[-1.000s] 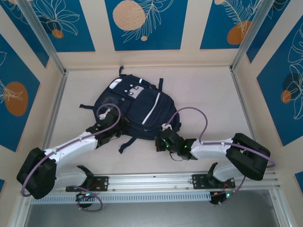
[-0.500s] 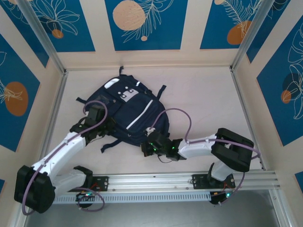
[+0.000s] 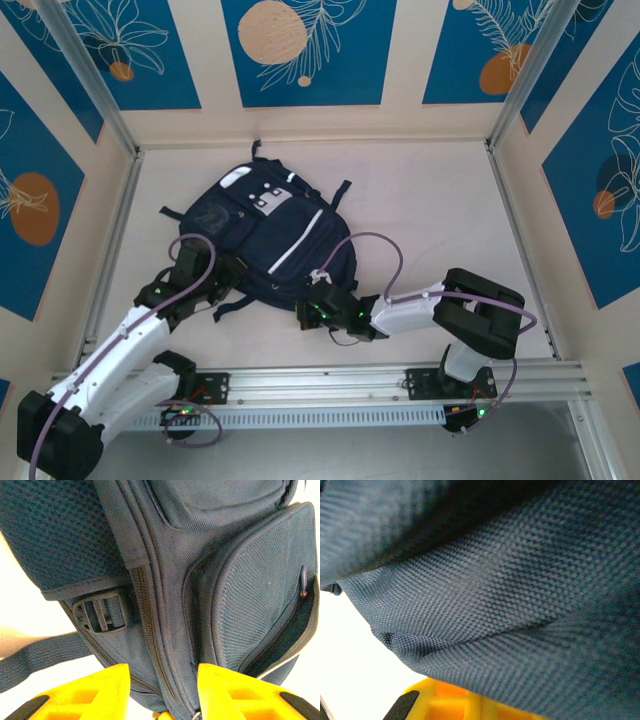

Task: Pack the student bag
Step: Zip the student bag at the center of the table.

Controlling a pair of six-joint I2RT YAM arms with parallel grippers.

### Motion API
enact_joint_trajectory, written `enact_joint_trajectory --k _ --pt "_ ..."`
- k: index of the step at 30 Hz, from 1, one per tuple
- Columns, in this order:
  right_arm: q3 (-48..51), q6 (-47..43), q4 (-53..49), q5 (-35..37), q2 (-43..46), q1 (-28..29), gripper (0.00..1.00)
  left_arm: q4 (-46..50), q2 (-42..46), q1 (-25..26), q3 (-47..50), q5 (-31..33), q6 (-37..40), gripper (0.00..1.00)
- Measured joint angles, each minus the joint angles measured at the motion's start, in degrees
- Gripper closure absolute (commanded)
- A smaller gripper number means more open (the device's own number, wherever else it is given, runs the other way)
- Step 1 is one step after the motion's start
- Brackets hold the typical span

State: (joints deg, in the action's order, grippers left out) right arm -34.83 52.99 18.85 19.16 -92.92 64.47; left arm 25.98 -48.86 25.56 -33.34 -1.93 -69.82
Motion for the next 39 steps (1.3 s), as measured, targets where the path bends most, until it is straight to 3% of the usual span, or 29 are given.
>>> enact_joint_trajectory --k 11,28,39 --pt "0.0 0.24 0.02 0.31 0.0 0.09 1.0 -3.02 -6.12 9.44 -2.75 2.43 -2.34 0.64" --pt "0.0 0.42 0.0 0.87 0.02 0.24 1.0 -4.48 -13.05 10.21 -7.1 4.48 -2.32 0.66" --pt "0.0 0.39 0.0 0.96 0.02 0.24 1.0 -4.04 -12.22 10.36 -7.06 5.46 -3.17 0.66"
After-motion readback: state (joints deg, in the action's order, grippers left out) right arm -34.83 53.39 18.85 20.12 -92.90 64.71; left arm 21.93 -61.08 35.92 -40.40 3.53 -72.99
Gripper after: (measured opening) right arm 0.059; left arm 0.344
